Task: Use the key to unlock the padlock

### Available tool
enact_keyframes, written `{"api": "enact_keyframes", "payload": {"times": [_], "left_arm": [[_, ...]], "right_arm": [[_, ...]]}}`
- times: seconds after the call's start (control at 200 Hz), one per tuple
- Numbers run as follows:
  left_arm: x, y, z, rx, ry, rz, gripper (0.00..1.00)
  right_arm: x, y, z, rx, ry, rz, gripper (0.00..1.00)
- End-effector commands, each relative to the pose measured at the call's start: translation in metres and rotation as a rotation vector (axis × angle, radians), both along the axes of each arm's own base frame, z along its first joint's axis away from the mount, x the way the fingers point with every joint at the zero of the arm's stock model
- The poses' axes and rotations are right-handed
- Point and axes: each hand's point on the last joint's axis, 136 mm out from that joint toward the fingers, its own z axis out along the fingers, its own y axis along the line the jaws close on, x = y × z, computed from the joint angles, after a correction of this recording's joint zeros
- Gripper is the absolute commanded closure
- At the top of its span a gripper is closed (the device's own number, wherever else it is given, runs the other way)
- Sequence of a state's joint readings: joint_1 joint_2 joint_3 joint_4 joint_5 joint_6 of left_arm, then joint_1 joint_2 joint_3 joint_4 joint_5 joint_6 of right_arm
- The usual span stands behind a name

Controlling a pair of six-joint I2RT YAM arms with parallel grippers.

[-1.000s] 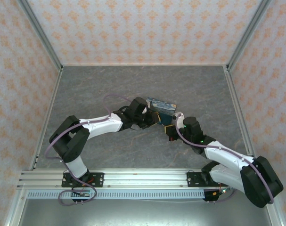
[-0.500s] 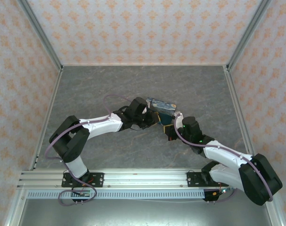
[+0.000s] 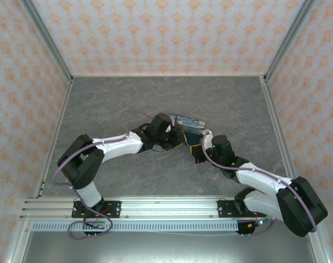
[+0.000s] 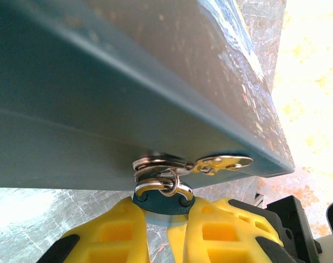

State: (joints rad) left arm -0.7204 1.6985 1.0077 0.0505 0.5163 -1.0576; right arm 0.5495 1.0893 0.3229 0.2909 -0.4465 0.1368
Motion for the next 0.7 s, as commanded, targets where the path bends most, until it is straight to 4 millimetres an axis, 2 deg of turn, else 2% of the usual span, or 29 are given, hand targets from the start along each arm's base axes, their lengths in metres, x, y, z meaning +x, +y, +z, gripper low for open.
{"api": "enact_keyframes", "payload": {"times": [0.0, 0.696], "left_arm": [[0.004, -0.008, 0.035, -0.045, -0.069, -0.004, 0.84], [0.003, -0.010, 0.035, -0.052, -0.064, -0.008, 0.84]], "right_arm": [[0.007, 0.011, 0.022, 0.053, -0.057, 0.020, 1.00], [0.019, 0.008, 0.031, 0.069, -0.097, -0.035, 1.00]]}}
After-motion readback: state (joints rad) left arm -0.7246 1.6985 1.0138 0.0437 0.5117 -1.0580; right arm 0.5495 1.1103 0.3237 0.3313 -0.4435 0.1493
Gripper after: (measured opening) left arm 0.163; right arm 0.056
